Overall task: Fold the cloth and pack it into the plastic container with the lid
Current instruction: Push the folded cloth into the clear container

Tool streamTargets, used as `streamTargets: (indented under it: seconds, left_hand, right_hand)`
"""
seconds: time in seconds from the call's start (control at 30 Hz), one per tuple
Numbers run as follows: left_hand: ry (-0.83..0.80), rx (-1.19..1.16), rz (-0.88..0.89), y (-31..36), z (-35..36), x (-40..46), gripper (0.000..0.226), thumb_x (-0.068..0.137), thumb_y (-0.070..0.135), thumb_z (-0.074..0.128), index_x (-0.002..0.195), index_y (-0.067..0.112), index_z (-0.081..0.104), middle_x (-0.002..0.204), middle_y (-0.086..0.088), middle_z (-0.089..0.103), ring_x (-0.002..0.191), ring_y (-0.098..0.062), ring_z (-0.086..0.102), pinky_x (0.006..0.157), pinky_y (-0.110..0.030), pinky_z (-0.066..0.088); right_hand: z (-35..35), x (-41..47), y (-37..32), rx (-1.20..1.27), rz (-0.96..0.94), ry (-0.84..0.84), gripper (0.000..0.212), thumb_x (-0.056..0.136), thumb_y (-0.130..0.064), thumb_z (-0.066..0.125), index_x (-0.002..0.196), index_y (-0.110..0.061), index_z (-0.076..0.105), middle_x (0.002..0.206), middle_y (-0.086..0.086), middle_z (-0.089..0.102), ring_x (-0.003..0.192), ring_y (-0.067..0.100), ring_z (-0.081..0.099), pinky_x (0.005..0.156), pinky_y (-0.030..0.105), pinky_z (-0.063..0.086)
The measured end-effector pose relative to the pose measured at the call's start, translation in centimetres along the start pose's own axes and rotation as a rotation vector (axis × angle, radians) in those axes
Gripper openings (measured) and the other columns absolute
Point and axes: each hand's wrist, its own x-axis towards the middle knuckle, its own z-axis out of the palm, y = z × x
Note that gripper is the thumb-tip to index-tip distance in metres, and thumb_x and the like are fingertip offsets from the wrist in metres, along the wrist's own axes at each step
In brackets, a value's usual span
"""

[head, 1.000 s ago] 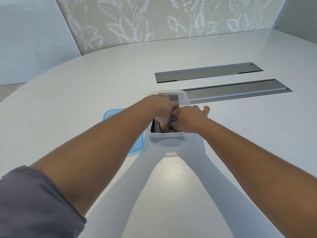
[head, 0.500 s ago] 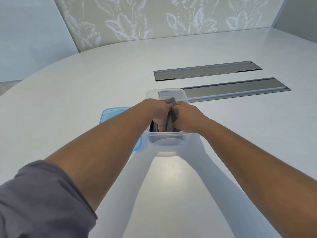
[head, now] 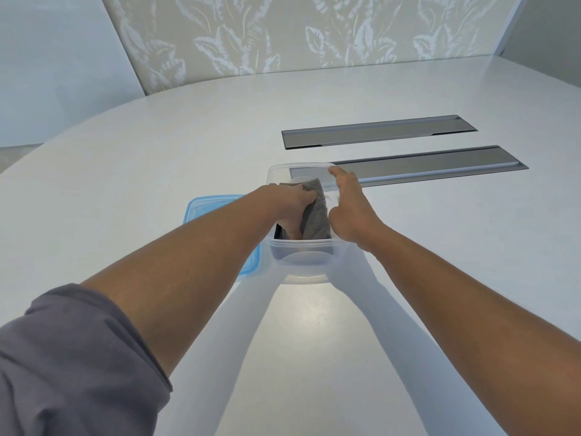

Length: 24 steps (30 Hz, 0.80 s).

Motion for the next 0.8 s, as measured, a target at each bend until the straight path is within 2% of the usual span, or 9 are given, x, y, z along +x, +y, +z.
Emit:
streamTargets:
  seconds: [0.07, 0.13, 0.17, 0.3, 0.37, 0.47, 0.57, 0.7, 0.8]
  left_hand:
    - [0.034, 0.014, 0.031, -0.1, 0.0, -0.3, 0.091, 0.068, 0.054, 0.085, 0.142, 0.026, 0.040, 0.128, -0.001, 0.051, 0.114, -0.029, 0.056, 0.090, -0.042, 0.050]
    - [0.090, 0.016, 0.061, -0.2, 0.0, -0.7, 0.079, 0.070, 0.050, 0.083, 0.135, 0.023, 0.046, 0.118, -0.002, 0.054, 0.107, -0.027, 0.056, 0.086, -0.040, 0.050]
    - [0.119, 0.006, 0.078, -0.3, 0.0, -1.0, 0.071, 0.071, 0.048, 0.083, 0.129, 0.022, 0.050, 0.114, -0.002, 0.055, 0.105, -0.026, 0.056, 0.084, -0.038, 0.049]
    - [0.257, -0.315, 0.091, -1.6, -0.2, -2.7, 0.046, 0.079, 0.040, 0.083, 0.114, 0.017, 0.063, 0.112, -0.001, 0.061, 0.107, -0.026, 0.057, 0.084, -0.033, 0.045]
    - [0.477, -0.551, -0.007, -2.6, -0.4, -3.7, 0.032, 0.091, 0.026, 0.072, 0.121, 0.015, 0.067, 0.125, -0.003, 0.063, 0.115, -0.023, 0.057, 0.096, -0.031, 0.044]
    - [0.728, -0.658, -0.295, -4.1, 0.1, -4.8, 0.017, 0.090, 0.006, 0.052, 0.096, 0.014, 0.066, 0.106, -0.005, 0.069, 0.096, -0.026, 0.062, 0.078, -0.032, 0.046]
    - [0.574, -0.627, -0.489, -5.0, 1.8, -5.4, 0.016, 0.081, 0.002, 0.048, 0.086, 0.006, 0.063, 0.090, -0.008, 0.067, 0.077, -0.027, 0.062, 0.061, -0.030, 0.045]
    - [0.310, -0.686, -0.529, -5.7, 4.7, -5.0, 0.024, 0.088, 0.006, 0.055, 0.066, 0.011, 0.048, 0.065, -0.004, 0.056, 0.045, -0.013, 0.052, 0.039, -0.021, 0.040]
    - [0.246, -0.728, -0.507, -5.5, 6.1, -5.0, 0.030, 0.081, 0.011, 0.058, 0.062, 0.014, 0.036, 0.040, 0.004, 0.034, 0.020, -0.009, 0.022, 0.031, -0.010, 0.017]
  right_hand:
    - [0.1, -0.2, 0.0, 0.098, 0.079, 0.019, 0.092, 0.087, 0.006, 0.041, 0.161, -0.037, 0.007, 0.166, 0.001, 0.025, 0.143, 0.027, 0.040, 0.094, 0.034, 0.048]
    - [0.1, -0.2, 0.0, 0.122, 0.141, 0.036, 0.092, 0.088, 0.004, 0.040, 0.161, -0.037, 0.002, 0.159, 0.005, 0.038, 0.128, 0.029, 0.052, 0.075, 0.031, 0.049]
    - [0.2, -0.1, 0.0, 0.129, 0.156, 0.035, 0.091, 0.088, 0.004, 0.040, 0.161, -0.035, 0.002, 0.159, 0.005, 0.039, 0.126, 0.028, 0.052, 0.074, 0.030, 0.047]
    - [0.3, 0.1, 0.0, 0.142, 0.195, 0.013, 0.084, 0.090, 0.004, 0.042, 0.162, -0.027, 0.011, 0.165, 0.003, 0.030, 0.145, 0.026, 0.038, 0.093, 0.033, 0.040]
    - [0.3, 0.0, -0.1, 0.152, 0.199, -0.003, 0.085, 0.087, 0.001, 0.043, 0.162, -0.028, 0.013, 0.165, 0.002, 0.030, 0.147, 0.026, 0.035, 0.095, 0.034, 0.039]
    - [0.2, -0.1, -0.2, 0.157, 0.200, -0.005, 0.085, 0.089, 0.003, 0.042, 0.161, -0.029, 0.014, 0.166, 0.001, 0.028, 0.148, 0.025, 0.034, 0.097, 0.034, 0.039]
    - [0.2, -0.2, -0.3, 0.160, 0.200, -0.012, 0.084, 0.089, 0.002, 0.042, 0.161, -0.030, 0.014, 0.166, 0.001, 0.028, 0.147, 0.026, 0.036, 0.093, 0.034, 0.039]
    - [-0.1, -0.9, -1.0, 0.176, 0.194, -0.046, 0.096, 0.072, -0.014, 0.046, 0.161, -0.028, 0.015, 0.166, 0.002, 0.028, 0.147, 0.026, 0.036, 0.092, 0.035, 0.038]
    - [-0.1, -1.2, -1.4, 0.180, 0.189, -0.046, 0.108, 0.057, -0.024, 0.040, 0.161, -0.030, 0.015, 0.166, -0.002, 0.027, 0.147, 0.022, 0.036, 0.093, 0.033, 0.037]
